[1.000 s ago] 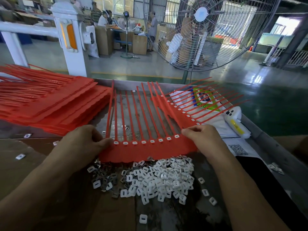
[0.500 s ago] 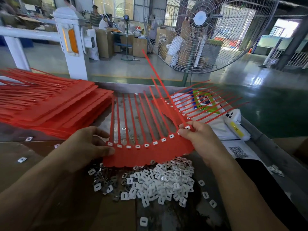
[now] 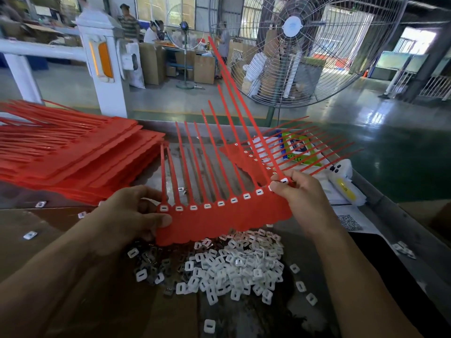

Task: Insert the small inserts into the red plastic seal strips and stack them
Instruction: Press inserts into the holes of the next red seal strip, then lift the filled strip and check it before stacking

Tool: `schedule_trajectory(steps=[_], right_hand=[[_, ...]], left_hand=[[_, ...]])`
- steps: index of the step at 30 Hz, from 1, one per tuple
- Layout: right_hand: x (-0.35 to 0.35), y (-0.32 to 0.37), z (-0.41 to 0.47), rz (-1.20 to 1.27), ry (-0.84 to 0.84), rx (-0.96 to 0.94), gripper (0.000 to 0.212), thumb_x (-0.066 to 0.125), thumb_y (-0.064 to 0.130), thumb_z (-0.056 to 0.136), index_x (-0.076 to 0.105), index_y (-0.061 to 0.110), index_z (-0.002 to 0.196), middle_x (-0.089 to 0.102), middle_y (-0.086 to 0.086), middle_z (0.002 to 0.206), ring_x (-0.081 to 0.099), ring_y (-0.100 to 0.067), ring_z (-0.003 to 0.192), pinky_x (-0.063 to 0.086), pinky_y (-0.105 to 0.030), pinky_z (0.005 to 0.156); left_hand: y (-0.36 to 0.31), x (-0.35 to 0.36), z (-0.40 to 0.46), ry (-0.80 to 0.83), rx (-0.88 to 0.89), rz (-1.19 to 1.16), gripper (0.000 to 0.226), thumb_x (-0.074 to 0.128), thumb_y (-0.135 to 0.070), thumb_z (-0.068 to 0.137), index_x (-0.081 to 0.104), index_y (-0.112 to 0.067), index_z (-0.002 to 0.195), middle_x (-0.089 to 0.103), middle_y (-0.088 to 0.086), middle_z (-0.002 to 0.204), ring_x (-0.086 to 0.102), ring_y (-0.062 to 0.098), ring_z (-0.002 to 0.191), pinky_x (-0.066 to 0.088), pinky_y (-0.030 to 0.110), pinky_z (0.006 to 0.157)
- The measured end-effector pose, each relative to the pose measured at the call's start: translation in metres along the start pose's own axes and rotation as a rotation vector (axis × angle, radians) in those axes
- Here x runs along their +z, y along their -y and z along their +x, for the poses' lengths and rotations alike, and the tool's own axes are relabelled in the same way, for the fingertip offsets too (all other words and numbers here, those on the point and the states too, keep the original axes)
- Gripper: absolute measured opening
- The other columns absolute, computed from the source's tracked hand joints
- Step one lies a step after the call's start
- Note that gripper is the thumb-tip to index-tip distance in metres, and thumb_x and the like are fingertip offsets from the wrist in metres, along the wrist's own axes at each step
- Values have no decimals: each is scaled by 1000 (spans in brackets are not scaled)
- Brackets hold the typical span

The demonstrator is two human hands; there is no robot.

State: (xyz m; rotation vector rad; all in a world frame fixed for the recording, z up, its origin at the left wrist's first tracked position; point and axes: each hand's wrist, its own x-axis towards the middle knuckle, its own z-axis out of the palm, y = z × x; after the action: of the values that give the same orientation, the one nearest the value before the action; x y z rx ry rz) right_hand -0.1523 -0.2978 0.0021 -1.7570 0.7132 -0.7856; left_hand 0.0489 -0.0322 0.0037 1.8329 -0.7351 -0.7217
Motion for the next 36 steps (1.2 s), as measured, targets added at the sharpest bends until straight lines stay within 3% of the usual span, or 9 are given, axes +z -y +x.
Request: schedule_trajectory(steps=[4, 8, 12, 16, 23, 26, 28, 32, 36], right_hand=[[-8, 1, 0, -7, -32, -15, 14, 71, 15, 92, 75, 28, 89, 76, 11, 83, 72, -4, 73, 53, -17, 55], [-6, -3, 1, -58, -76, 14, 8, 70, 16, 93, 74, 24, 94, 77, 4, 90, 74, -14, 84, 61, -33, 71], [-8, -3, 1, -91, -98, 4, 8, 69, 19, 94, 73, 27, 93, 76, 10, 86, 73, -8, 80, 56, -24, 65], [-7, -4, 2, -71, -119, 23, 7, 69, 21, 94, 73, 26, 93, 76, 9, 86, 74, -15, 82, 62, -36, 70], [12, -6, -1, -76, -62, -11, 4, 65, 25, 100, 67, 27, 101, 76, 4, 98, 74, -17, 91, 63, -39, 78], [16, -8, -2, -93, -37, -36, 4, 63, 25, 101, 66, 28, 104, 74, 6, 102, 71, -12, 94, 59, -31, 76], [17, -8, -1, -87, -47, -54, 4, 63, 26, 101, 65, 29, 104, 73, 8, 102, 71, -10, 93, 58, -25, 71], [19, -9, 0, -94, -67, -72, 5, 64, 23, 100, 64, 28, 102, 72, 6, 105, 69, -16, 100, 59, -44, 88], [19, -9, 2, -86, -89, -61, 5, 65, 24, 100, 64, 29, 100, 72, 7, 106, 68, -15, 100, 57, -48, 93]], left_hand=[[2, 14, -3, 5, 60, 32, 37, 80, -7, 82, 63, -19, 113, 76, 12, 86, 72, 26, 67, 58, 28, 59], [0, 28, -7, -80, 183, 49, 39, 78, -8, 85, 61, -24, 117, 76, 2, 94, 75, 21, 78, 60, 29, 62], [-4, 36, -11, -115, 243, -30, 41, 74, -3, 88, 61, -24, 120, 74, 4, 94, 76, 20, 80, 59, 24, 59], [-3, 36, -9, -178, 262, -15, 42, 73, -4, 88, 62, -27, 121, 74, 4, 94, 76, 18, 80, 60, 26, 60], [9, 24, 7, -354, 265, 83, 38, 75, -8, 89, 67, -28, 121, 74, -5, 89, 73, 4, 79, 55, 16, 61], [12, 21, 11, -392, 266, 169, 39, 76, -10, 89, 67, -27, 123, 73, -6, 94, 71, 7, 84, 56, 28, 76], [12, 22, 11, -407, 289, 175, 39, 76, -10, 89, 67, -30, 121, 73, -7, 93, 71, 8, 83, 58, 33, 79], [11, 23, 13, -426, 326, 191, 38, 75, -11, 90, 67, -32, 120, 72, -8, 93, 70, 5, 83, 58, 32, 75], [12, 25, 14, -437, 336, 165, 37, 72, -13, 92, 66, -31, 123, 72, -8, 96, 70, 4, 84, 59, 31, 75]])
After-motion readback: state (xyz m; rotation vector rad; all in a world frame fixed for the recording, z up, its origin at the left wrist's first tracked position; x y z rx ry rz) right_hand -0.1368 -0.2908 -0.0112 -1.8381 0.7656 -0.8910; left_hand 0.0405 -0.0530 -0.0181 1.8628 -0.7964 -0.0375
